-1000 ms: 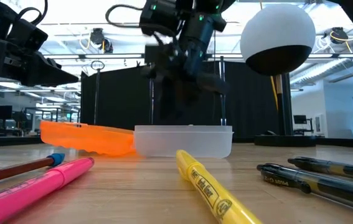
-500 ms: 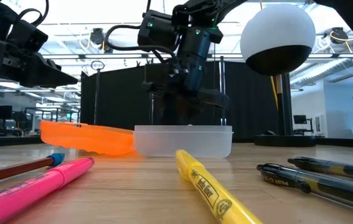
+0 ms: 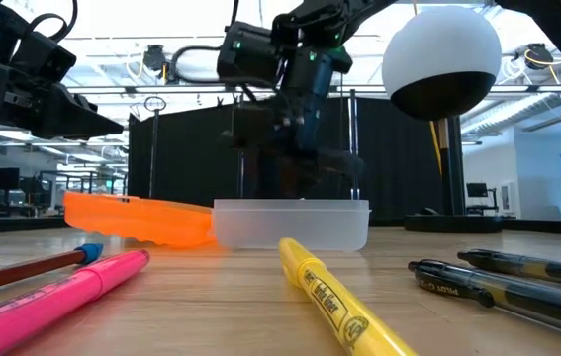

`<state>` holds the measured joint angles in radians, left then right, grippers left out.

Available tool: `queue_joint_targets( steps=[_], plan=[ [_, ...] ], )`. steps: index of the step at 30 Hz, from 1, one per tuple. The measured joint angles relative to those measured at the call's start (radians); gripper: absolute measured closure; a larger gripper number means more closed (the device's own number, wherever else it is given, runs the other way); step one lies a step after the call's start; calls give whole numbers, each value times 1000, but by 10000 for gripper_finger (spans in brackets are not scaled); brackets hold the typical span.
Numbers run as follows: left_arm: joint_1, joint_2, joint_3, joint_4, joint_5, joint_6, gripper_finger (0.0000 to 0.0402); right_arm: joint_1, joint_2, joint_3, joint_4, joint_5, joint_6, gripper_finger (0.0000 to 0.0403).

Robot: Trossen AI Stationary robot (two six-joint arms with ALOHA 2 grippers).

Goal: Pick & place school supplies into a supply box
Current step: Put the pink pencil into the supply box

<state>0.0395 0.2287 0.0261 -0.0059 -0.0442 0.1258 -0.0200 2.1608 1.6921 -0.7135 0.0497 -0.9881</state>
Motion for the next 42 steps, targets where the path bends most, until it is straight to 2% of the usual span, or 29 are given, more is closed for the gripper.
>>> queue_joint_targets(
  steps=[11,19,29,37,42],
  plan=[
    [0,0,0,-5,-1,6,371,0,37,-9,39,1,-35,315],
    [0,0,0,-5,-1,8,371,2,30,-10,27,11,-56,389],
    [0,0,0,-5,-1,2,371,45,25,-11,17,214,-233,391],
    [0,0,0,-5,-1,-5,371,48,-28,-12,4,208,-275,391],
    [0,0,0,-5,-1,-9,371,48,-59,-12,2,99,-365,391]
  ],
)
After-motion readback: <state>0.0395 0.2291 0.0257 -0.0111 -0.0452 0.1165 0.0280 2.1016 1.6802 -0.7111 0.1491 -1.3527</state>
